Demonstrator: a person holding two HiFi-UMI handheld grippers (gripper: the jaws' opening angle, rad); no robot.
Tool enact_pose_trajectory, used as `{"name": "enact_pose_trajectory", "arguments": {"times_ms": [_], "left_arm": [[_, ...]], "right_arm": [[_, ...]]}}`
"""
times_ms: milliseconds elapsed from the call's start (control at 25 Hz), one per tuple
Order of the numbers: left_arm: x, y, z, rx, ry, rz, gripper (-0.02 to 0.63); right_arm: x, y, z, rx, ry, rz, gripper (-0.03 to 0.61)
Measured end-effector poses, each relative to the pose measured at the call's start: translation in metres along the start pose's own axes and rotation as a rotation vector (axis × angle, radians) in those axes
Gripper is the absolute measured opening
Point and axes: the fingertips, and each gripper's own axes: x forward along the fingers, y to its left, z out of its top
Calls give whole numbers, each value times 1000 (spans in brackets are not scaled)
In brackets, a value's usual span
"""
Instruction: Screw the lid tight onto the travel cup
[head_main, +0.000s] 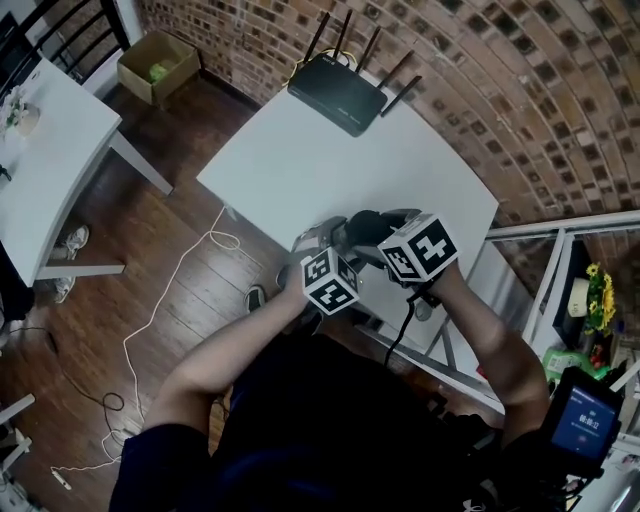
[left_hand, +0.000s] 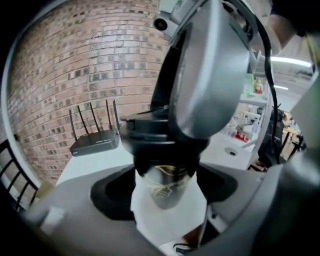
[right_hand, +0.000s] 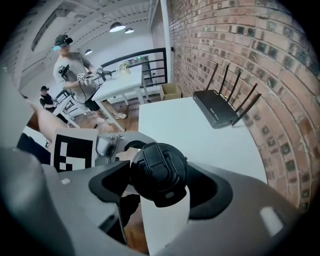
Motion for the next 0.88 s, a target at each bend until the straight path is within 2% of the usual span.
{"name": "enact_pose_trajectory", "arguments": {"times_ms": [160,280,360,440,560,680,800,880], "left_arm": [[-15,1,-8,-1,16,-30,383],[-45,13,-5,-102,-30,-27,383],[-73,27,12,-186,-100,-2,383],[-103,37,39,-272,-184,28,365],[-139,35,89,-368,-337,48,304],[-161,22,124,-369,-449,51,161],[-171,9,144,-334,-494,49,18],[-170,1,150,-314,-491,44,6]], "right_arm": [[-22,7,18,-68,-200,0,403],[-71,-1,33,-41,-429,-58,402],[-104,-8,37,37,-587,-75,359],[-130,-10,35,142,-742,-68,225],[-157,-13,24,266,-910,-77,61],[-174,-12,10,342,-1041,-85,37],[-185,-10,-7,389,-1162,-96,12],[-192,-6,-17,382,-1203,-129,11]]}}
